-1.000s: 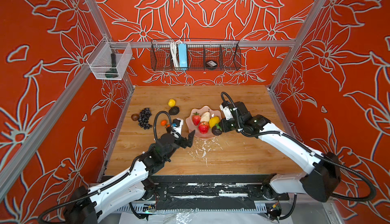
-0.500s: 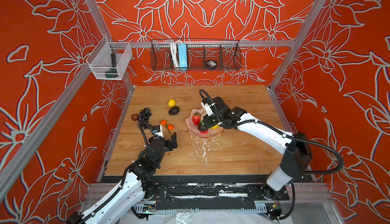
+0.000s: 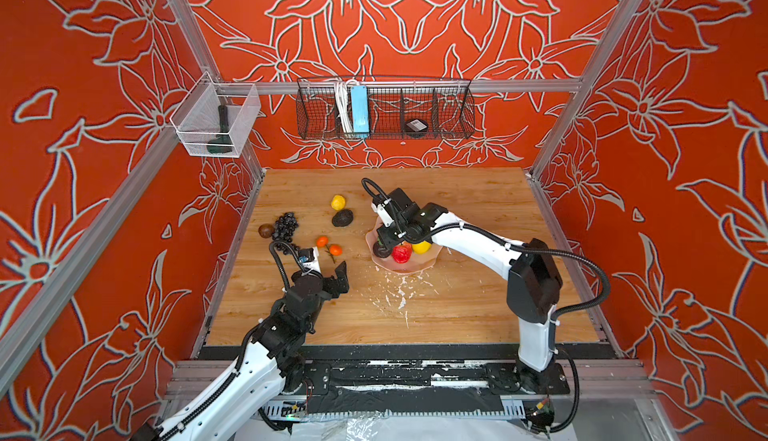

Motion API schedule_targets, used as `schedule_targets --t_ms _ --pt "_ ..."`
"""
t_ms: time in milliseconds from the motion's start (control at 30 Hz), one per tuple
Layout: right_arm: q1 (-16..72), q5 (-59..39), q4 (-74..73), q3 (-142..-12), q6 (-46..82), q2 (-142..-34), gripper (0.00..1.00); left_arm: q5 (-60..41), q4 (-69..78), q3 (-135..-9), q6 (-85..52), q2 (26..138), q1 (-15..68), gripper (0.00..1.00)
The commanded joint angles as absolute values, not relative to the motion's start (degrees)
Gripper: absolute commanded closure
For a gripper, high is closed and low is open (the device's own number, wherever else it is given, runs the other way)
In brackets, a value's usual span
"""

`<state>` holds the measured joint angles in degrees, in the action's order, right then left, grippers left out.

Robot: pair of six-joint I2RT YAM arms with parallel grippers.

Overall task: Place and organize the fake fruits in the fruit bowl
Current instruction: 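Lower the mangosteen into the bowl beside the strawberry with right gripper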

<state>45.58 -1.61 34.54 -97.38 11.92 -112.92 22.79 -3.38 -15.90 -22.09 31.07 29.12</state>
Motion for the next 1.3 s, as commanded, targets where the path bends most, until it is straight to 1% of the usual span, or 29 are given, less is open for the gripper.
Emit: schedule_targets --t_ms 0,200,533,600,700,733,933,1033,1167,1267 --pt "46.2 1.3 37.4 -100.7 9.8 -115.6 0.99 22.9 -2.8 -15.8 -22.7 30.6 28.7 0.02" --pt "46.2 2.1 37.9 -102.7 9.2 -118.5 0.98 22.5 -2.0 -15.6 -22.5 31.1 28.7 0.02" --pt "46.4 5.2 37.6 -103.1 8.5 -120.1 0.97 22.1 -1.5 -15.6 -22.5 31.6 28.7 0.02" --pt "46.3 5.1 37.6 -103.3 8.4 -120.1 0.93 22.1 -1.5 -15.5 -22.6 31.7 28.6 0.02" --pt "46.5 4.7 37.7 -103.4 8.6 -119.9 0.80 22.1 -1.4 -15.5 -22.5 31.7 28.6 0.02" --pt "46.5 4.6 37.7 -103.4 8.6 -119.7 0.77 22.2 -1.4 -15.5 -22.5 31.8 28.6 0.02" --pt "46.7 4.2 37.9 -103.6 8.8 -118.7 0.70 22.2 -1.2 -15.4 -22.5 32.0 28.6 0.02" --pt "46.8 4.4 38.4 -103.8 8.8 -118.3 0.65 22.1 -1.1 -15.5 -22.5 32.2 28.6 0.02" --pt "46.8 4.7 39.2 -103.6 9.0 -116.4 0.55 22.1 -1.0 -15.6 -22.6 32.8 28.6 0.02" --pt "46.8 5.0 39.5 -103.2 9.3 -114.8 0.52 22.1 -1.0 -15.8 -22.8 33.2 28.6 0.02"
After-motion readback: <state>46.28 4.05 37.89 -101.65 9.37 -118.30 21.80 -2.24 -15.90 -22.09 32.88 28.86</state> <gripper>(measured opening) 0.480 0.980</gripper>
